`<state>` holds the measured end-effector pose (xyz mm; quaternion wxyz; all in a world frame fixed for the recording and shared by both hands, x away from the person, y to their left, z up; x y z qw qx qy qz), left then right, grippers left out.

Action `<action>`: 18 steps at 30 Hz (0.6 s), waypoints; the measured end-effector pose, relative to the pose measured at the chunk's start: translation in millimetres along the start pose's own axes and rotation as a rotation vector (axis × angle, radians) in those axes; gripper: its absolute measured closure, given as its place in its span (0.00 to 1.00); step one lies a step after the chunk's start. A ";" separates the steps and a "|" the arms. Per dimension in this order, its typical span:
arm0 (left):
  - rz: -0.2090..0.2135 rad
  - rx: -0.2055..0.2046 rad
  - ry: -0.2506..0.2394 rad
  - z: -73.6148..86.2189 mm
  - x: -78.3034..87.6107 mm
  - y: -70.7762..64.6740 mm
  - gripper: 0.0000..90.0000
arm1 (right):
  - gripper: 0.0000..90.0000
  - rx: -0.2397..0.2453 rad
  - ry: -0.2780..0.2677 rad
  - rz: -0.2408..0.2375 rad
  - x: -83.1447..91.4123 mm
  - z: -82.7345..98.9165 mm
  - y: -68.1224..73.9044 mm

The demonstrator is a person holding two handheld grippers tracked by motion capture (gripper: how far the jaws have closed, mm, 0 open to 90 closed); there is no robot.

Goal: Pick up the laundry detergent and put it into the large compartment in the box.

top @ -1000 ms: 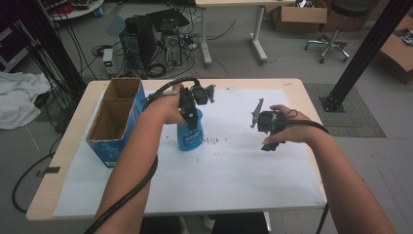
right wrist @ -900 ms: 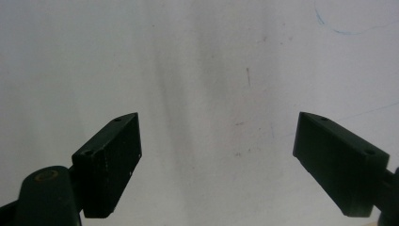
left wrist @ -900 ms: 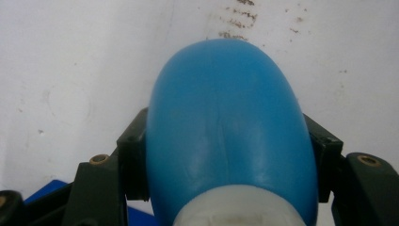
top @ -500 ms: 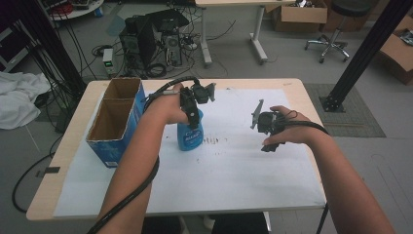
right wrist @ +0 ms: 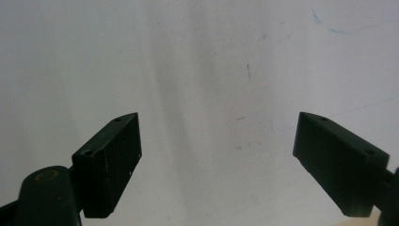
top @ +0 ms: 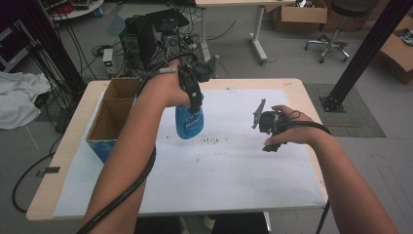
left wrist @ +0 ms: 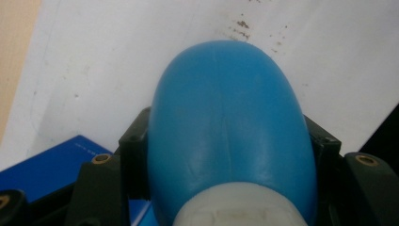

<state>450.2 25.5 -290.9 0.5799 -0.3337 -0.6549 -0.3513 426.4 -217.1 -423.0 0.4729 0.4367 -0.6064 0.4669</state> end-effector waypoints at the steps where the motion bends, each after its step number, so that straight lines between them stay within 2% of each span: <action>1: -0.001 0.009 0.000 0.2 4.6 0.4 0.42 | 0.18 0.000 0.000 0.000 0.0 0.0 0.0; 5: 0.006 0.084 -0.006 2.9 19.7 3.0 0.42 | 0.18 0.006 0.002 -0.001 -0.3 -1.0 0.4; 9: 0.030 0.187 -0.003 10.8 32.8 9.2 0.42 | 0.18 0.007 -0.001 -0.004 1.0 -2.7 1.3; 10: 0.034 0.228 -0.010 13.3 36.7 11.0 0.42 | 0.18 0.010 0.001 -0.003 1.4 -2.9 1.3; 11: 0.037 0.244 -0.009 15.3 39.2 12.2 0.42 | 0.18 0.010 0.001 -0.004 1.5 -3.1 1.3; 14: 0.025 0.315 -0.009 24.3 51.2 17.2 0.42 | 0.18 0.012 -0.003 -0.002 0.0 -4.5 1.6; 16: 0.019 0.348 -0.012 29.8 59.0 21.3 0.42 | 0.18 0.016 0.000 -0.003 -0.5 -5.0 1.9; 18: 0.014 0.407 -0.025 35.4 67.4 25.2 0.42 | 0.18 0.018 -0.003 -0.004 -0.9 -5.4 2.2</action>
Point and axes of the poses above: each handheld gripper's, and its own axes: x roughly backward along the jaws, z roughly out of its underside, y roughly to its left, the point moved 8 cm from there along -x, roughly forward along the jaws
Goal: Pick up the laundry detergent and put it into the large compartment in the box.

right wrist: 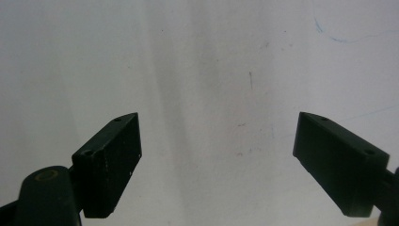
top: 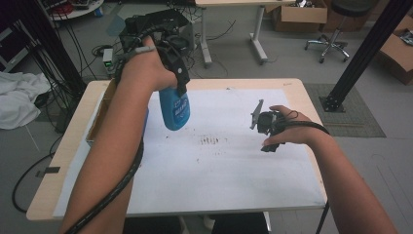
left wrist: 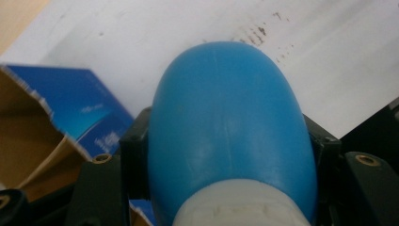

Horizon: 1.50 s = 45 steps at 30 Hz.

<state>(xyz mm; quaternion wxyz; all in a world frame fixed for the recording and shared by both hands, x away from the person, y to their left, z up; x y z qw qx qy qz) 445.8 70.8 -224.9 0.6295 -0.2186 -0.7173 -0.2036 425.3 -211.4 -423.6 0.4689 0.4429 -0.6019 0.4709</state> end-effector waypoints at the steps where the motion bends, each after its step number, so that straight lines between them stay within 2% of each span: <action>1: -0.001 0.035 -0.003 4.4 9.3 6.5 0.42 | 0.18 0.004 0.001 0.000 0.4 -0.6 0.2; 2: -0.001 0.035 -0.003 4.4 9.3 6.5 0.42 | 0.18 0.004 0.001 0.000 0.4 -0.6 0.2; 6: -0.013 0.092 -0.034 11.7 28.2 18.9 0.42 | 0.18 0.002 -0.002 -0.001 1.6 -0.8 0.9; 7: -0.018 0.096 -0.036 13.3 31.3 21.3 0.42 | 0.18 0.001 -0.004 0.000 1.6 -0.8 1.0; 8: -0.021 0.118 -0.040 15.8 35.2 24.5 0.42 | 0.18 0.002 -0.003 0.000 1.3 -0.7 1.3; 11: -0.021 0.145 -0.032 22.4 43.3 32.0 0.42 | 0.18 0.004 -0.001 0.001 1.6 -0.7 1.4; 16: -0.024 0.224 -0.015 38.1 56.7 45.6 0.42 | 0.18 0.006 -0.003 0.001 2.4 -1.5 2.1; 21: -0.045 0.292 -0.019 54.2 71.6 61.4 0.42 | 0.18 0.010 -0.005 0.003 3.0 -2.4 2.7; 23: -0.051 0.329 -0.025 60.9 77.1 68.2 0.42 | 0.18 0.012 -0.009 0.003 3.2 -3.2 2.9; 24: -0.056 0.365 -0.027 66.2 80.7 73.3 0.42 | 0.18 0.013 -0.005 0.004 3.7 -3.2 2.9; 26: -0.065 0.398 -0.028 71.8 84.1 79.1 0.42 | 0.18 0.014 -0.010 0.004 3.9 -4.3 3.2; 32: -0.086 0.469 -0.016 87.6 87.5 97.8 0.42 | 0.18 0.021 -0.010 0.006 4.9 -6.8 4.1; 36: -0.090 0.500 -0.008 95.7 84.8 108.9 0.42 | 0.18 0.021 -0.009 0.006 5.2 -7.0 4.4; 42: -0.116 0.515 0.009 102.3 75.0 119.8 0.42 | 0.18 0.018 0.000 0.005 5.2 -6.3 4.3; 45: -0.104 0.522 0.015 103.7 66.4 122.3 0.42 | 0.18 0.020 0.001 0.004 4.7 -7.1 4.2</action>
Point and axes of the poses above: each handheld gripper's, and its own axes: x roughly backward along the jaws, z roughly out of its underside, y roughly to its left, the point moved 8 cm from there along -x, roughly forward along the jaws
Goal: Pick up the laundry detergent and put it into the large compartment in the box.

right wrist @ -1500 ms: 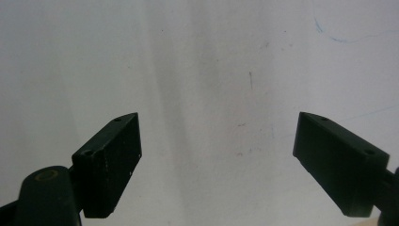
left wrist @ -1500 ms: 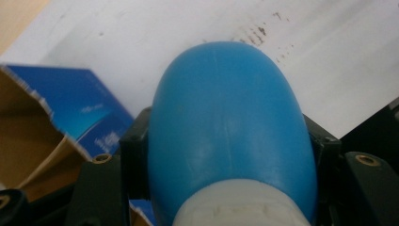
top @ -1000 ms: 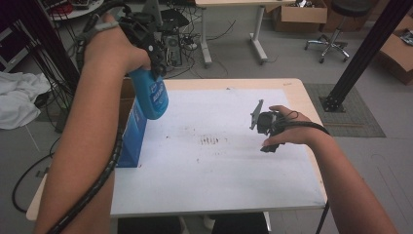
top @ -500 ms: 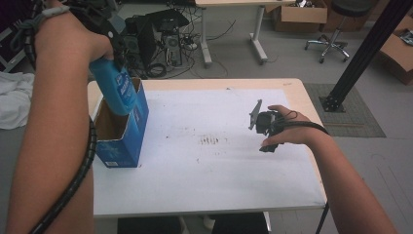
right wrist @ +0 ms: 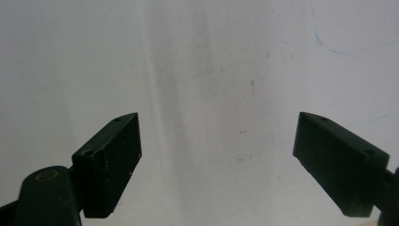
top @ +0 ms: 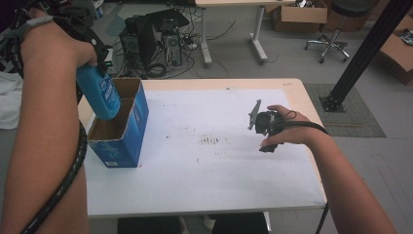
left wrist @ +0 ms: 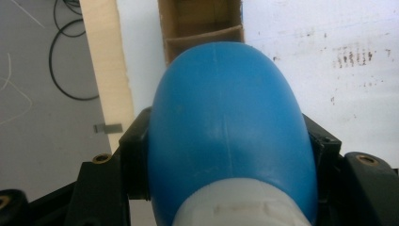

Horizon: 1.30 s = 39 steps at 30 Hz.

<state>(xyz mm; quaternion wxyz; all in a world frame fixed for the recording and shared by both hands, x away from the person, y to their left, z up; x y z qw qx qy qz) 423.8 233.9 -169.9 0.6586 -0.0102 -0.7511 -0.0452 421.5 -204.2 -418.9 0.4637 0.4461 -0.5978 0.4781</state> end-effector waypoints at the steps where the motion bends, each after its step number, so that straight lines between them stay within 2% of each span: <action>1: 0.014 0.000 0.014 0.6 -7.7 0.8 0.42 | 0.18 0.001 0.001 0.001 -0.3 -0.9 -0.1; 16: 0.019 -0.003 0.058 0.2 -54.2 7.5 0.42 | 0.18 0.000 0.002 0.002 0.5 0.9 -0.1; 23: 0.024 -0.010 0.087 4.6 -86.4 13.0 0.42 | 0.18 -0.001 -0.004 0.000 -0.6 -0.6 0.9; 31: 0.044 -0.013 0.118 9.2 -126.0 11.6 0.42 | 0.18 0.006 0.006 0.001 -2.0 -2.5 0.9; 39: 0.059 -0.025 0.130 9.8 -151.7 8.4 0.42 | 0.18 0.008 0.006 0.002 -2.6 -3.0 2.9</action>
Point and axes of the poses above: each handheld gripper's, and its own axes: x roughly backward along the jaws, z roughly out of its underside, y roughly to its left, the point moved 8 cm from there along -x, roughly forward along the jaws
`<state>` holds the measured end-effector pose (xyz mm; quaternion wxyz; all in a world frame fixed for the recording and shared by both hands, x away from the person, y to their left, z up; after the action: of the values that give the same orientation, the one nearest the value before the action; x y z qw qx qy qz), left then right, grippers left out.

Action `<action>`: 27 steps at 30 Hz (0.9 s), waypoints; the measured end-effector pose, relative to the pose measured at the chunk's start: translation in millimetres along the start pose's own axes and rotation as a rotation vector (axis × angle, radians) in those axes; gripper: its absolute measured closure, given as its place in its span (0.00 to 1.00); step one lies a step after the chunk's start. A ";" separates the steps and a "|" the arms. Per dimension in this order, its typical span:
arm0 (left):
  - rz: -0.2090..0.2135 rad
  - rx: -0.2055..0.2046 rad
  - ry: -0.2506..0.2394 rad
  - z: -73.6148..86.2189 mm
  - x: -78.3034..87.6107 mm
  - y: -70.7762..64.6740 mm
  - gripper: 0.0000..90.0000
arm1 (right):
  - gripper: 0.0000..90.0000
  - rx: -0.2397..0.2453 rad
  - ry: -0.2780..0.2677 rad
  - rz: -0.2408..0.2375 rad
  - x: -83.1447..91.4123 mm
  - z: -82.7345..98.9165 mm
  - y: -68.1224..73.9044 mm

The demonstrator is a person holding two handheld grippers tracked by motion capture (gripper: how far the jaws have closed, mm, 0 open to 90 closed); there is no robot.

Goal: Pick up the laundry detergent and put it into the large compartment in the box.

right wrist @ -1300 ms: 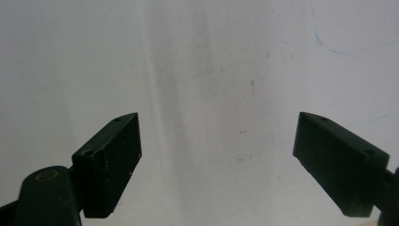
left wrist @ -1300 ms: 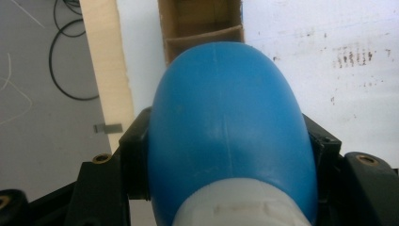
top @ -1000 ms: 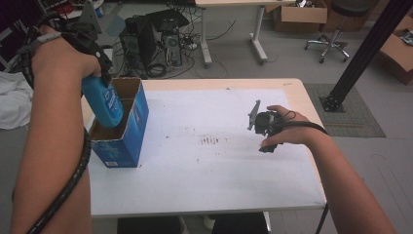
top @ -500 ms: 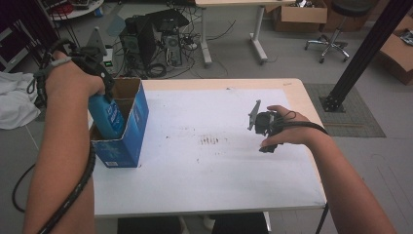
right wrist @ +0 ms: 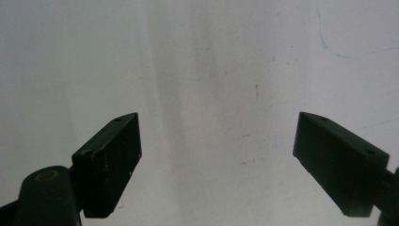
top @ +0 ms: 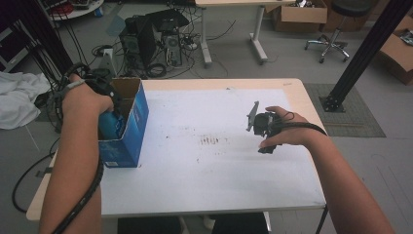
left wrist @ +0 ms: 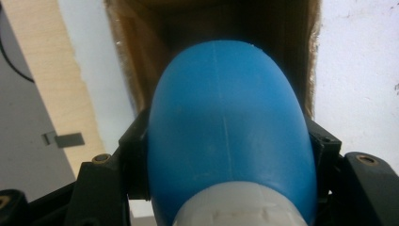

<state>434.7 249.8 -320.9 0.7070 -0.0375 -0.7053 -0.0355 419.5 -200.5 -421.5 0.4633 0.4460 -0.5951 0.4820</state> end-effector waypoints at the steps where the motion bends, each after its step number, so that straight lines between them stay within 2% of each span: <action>1: -0.001 -0.006 0.001 -0.6 -2.5 0.3 0.42 | 0.18 -0.002 -0.001 0.000 0.2 0.7 -0.3; 21: 0.004 -0.036 0.010 -7.1 -45.8 2.2 0.42 | 0.18 -0.005 0.003 -0.001 -2.5 1.8 -0.3; 27: 0.016 -0.032 -0.004 -5.6 -47.1 4.6 0.42 | 0.18 -0.006 0.007 -0.002 -4.6 2.3 -0.7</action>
<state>440.7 253.7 -368.0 0.7053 -0.0545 -0.7056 -0.0412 420.7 -202.5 -426.2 0.4671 0.4438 -0.5943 0.4813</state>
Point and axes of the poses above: each handheld gripper's, and its own axes: x roughly backward along the jaws, z roughly out of its underside, y roughly to its left, the point moved 8 cm from there along -x, roughly forward along the jaws
